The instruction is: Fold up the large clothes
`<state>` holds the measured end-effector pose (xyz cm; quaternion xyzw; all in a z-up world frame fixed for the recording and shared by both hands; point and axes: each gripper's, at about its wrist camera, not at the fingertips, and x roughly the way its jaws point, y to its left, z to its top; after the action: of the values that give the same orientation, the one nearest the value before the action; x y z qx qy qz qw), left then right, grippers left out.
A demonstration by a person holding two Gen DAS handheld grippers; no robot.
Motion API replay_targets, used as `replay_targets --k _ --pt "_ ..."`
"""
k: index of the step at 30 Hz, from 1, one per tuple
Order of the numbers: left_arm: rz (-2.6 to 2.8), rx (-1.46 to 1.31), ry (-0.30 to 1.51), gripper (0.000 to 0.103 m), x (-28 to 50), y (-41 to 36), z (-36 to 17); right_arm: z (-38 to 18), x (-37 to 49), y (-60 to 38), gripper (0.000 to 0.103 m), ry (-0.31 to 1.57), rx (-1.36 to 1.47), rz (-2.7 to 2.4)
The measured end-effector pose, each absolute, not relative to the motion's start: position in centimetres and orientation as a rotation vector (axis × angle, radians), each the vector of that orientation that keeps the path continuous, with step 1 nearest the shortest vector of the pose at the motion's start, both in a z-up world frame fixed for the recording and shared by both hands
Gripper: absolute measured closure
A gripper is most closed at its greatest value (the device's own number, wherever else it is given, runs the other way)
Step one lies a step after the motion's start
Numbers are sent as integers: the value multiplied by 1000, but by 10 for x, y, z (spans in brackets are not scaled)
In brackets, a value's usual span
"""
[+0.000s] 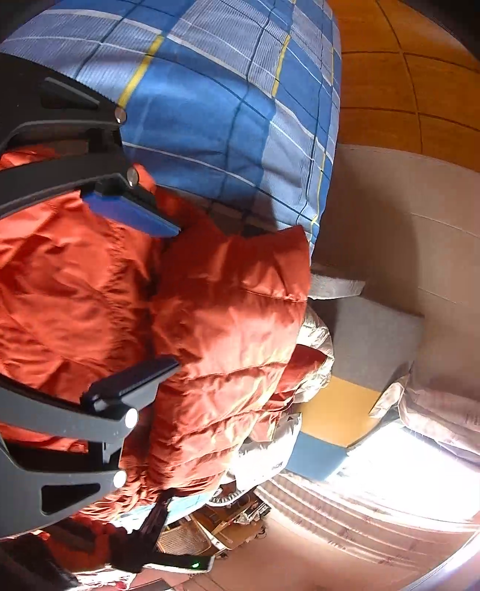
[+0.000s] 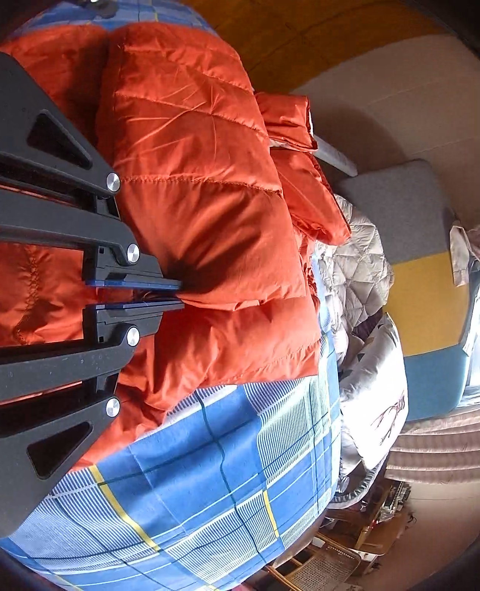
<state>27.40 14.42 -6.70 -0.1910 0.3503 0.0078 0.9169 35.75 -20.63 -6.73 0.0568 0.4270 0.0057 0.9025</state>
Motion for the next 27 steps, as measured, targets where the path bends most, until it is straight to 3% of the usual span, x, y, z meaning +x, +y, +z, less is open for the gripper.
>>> replay_targets --k 1,6,20,27 --pt "17 -391 721 34 279 144 -65 -65 355 -208 91 883 121 10" --pt "24 -377 703 34 303 141 -54 -46 344 -205 47 805 116 -17" --pt "2 -322 737 35 373 116 -61 -55 393 -164 47 809 95 -5" --pt "17 -277 782 36 380 113 -96 -88 412 -169 30 851 63 -8"
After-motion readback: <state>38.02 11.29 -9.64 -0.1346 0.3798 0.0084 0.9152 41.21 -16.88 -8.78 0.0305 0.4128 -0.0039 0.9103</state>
